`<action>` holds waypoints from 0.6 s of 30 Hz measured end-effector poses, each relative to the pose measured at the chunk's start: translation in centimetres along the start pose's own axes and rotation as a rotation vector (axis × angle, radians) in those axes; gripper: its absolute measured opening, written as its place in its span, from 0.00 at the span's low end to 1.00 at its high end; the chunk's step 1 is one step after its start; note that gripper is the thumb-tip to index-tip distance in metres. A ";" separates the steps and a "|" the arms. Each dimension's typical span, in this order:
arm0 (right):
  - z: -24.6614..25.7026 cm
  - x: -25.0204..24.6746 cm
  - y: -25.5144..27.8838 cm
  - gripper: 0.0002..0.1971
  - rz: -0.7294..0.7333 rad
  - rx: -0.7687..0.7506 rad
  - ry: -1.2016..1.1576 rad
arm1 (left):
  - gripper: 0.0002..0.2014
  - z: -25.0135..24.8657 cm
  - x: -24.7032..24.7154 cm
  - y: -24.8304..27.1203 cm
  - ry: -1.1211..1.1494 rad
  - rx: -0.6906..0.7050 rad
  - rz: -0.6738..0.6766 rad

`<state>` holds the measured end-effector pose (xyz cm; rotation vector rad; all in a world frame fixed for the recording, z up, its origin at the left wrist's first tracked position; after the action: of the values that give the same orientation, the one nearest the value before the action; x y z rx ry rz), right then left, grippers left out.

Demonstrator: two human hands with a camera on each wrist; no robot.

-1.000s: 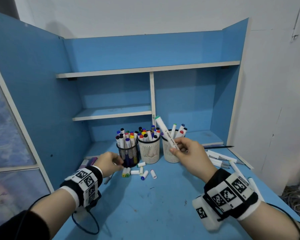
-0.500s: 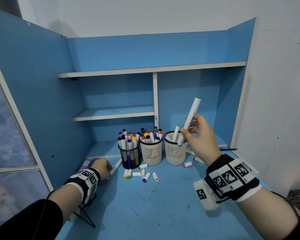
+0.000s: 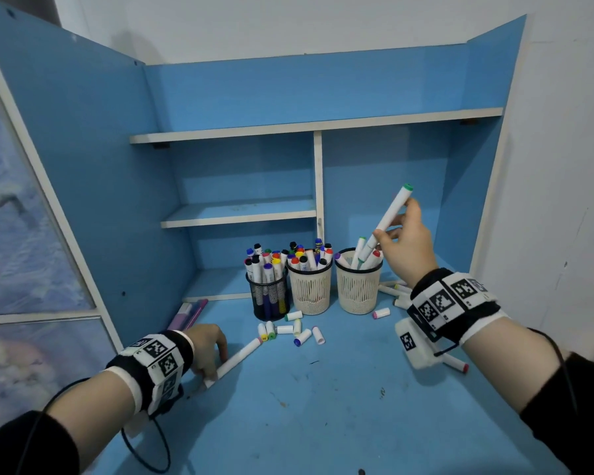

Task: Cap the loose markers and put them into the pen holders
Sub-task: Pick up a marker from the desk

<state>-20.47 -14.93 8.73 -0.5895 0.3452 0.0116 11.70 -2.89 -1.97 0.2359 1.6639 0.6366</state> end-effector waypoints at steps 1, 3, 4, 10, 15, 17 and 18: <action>-0.3 0.1 -0.1 0.35 -0.007 0.007 -0.008 | 0.14 -0.3 0.1 0.1 -0.012 0.006 0.017; -1.1 0.1 -0.1 0.44 -0.014 0.009 -0.032 | 0.15 -1.4 0.3 0.4 -0.032 0.026 0.011; -1.6 0.1 0.0 0.48 -0.020 0.002 -0.042 | 0.16 -2.1 0.4 0.5 -0.052 0.038 -0.010; -3.0 -0.5 0.4 0.42 -0.065 -0.051 -0.025 | 0.18 -5.9 0.7 -0.1 -0.117 0.145 -0.119; -3.8 -0.6 0.1 0.24 -0.048 -0.097 0.018 | 0.14 -7.6 0.6 -0.6 -0.120 0.219 -0.164; -4.2 -0.4 -0.1 0.19 -0.016 -0.124 0.059 | 0.13 -7.9 0.4 -0.3 -0.114 0.240 -0.199; -4.5 -0.3 -0.1 0.18 -0.004 -0.134 0.088 | 0.12 -8.0 0.3 0.0 -0.107 0.246 -0.220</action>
<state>-22.12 -17.47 5.40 -0.7245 0.4309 0.0054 3.97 -4.95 -1.71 0.2543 1.6358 0.2499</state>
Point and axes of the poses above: each hand's wrist, its own y-axis away from the middle knuckle, its own x-axis out of the palm, z = x × y, the point moved 2 cm from there along -y, towards the middle knuckle, and after that the axes turned 5 degrees about z, right-handed, at the moved point
